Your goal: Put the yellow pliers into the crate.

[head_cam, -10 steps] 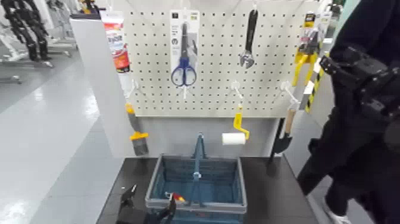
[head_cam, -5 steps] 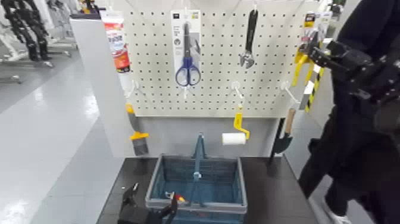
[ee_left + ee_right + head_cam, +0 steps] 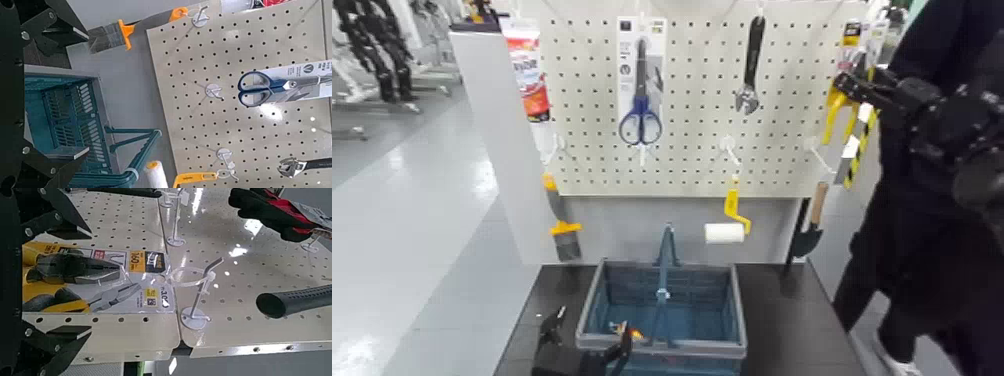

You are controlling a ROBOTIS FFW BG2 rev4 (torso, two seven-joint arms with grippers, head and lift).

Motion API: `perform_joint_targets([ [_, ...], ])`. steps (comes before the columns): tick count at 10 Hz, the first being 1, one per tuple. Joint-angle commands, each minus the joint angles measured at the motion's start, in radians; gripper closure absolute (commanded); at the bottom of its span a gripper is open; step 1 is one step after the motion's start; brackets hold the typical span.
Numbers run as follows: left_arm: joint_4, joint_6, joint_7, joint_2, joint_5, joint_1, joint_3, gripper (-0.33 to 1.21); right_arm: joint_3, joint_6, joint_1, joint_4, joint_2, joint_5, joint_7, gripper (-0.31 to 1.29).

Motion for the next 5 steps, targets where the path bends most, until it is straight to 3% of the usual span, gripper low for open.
perform_joint_targets([
  [1,0.002,0.000,0.000,0.002,0.000,-0.004,-0.002,0.28,0.022,0.002,-0.020,0.011,0.000,0.006,0.018,1.09],
  [5,0.005,-0.003,0.000,0.003,0.000,-0.007,-0.003,0.28,0.028,-0.010,-0.032,0.027,0.001,0.009,0.022,1.09],
])
